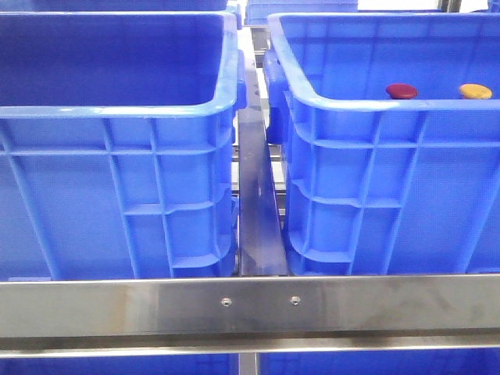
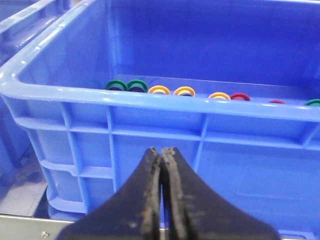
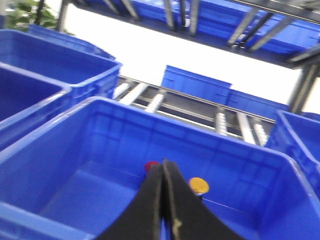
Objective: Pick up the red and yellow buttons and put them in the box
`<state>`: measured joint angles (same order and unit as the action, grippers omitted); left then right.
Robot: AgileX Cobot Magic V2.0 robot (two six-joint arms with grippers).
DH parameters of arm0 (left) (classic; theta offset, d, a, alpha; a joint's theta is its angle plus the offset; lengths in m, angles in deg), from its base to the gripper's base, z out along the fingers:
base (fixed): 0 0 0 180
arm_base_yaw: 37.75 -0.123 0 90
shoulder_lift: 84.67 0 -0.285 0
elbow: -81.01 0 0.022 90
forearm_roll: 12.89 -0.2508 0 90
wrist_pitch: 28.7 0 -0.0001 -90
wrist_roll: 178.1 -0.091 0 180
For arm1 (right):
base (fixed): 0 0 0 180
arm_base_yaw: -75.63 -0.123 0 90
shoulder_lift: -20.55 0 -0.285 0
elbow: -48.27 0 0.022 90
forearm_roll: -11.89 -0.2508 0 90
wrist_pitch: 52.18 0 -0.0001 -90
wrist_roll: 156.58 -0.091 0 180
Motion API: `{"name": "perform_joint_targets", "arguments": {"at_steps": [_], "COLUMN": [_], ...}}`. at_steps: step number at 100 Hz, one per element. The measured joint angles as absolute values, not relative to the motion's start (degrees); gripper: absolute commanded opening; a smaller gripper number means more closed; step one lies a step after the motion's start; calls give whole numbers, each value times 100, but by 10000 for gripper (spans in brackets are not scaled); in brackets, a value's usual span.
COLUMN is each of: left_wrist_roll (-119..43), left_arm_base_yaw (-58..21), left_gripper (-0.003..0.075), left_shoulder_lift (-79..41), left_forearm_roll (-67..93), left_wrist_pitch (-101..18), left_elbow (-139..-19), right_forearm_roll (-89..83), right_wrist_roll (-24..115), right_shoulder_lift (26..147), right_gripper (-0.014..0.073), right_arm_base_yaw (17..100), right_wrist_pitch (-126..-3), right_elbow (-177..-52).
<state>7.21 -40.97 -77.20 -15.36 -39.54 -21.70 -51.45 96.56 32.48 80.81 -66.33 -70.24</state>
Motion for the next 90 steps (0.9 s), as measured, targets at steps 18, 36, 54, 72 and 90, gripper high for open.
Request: {"name": "perform_joint_targets", "arguments": {"at_steps": [18,36,54,72,90], "left_wrist_roll": [721,721,721,721,721], "left_arm_base_yaw": [-4097,-4097,-4097,-4097,-4097], "left_gripper": [-20,-20,-20,-20,-20], "left_shoulder_lift": [-7720,-7720,-7720,-7720,-7720], "left_forearm_roll": [-1536,-1536,-1536,-1536,-1536], "left_wrist_pitch": [-3954,-3954,-3954,-3954,-3954], "left_elbow": [-2170,-2170,-2170,-2170,-2170], "right_forearm_roll": [-3918,-837,951,1232,1313], "right_wrist_roll": [8215,4781,2666,2342,2302], "right_shoulder_lift": [3248,3248,3248,2918,2781], "right_gripper": [-68,-68,-68,-68,-68], "right_arm_base_yaw": [7698,7480,7480,7573,7660], "right_wrist_pitch": [-5838,-5255,-4652,-4673,-5218], "right_elbow": [-6848,-6553,-6013,-5383,-5284]}}
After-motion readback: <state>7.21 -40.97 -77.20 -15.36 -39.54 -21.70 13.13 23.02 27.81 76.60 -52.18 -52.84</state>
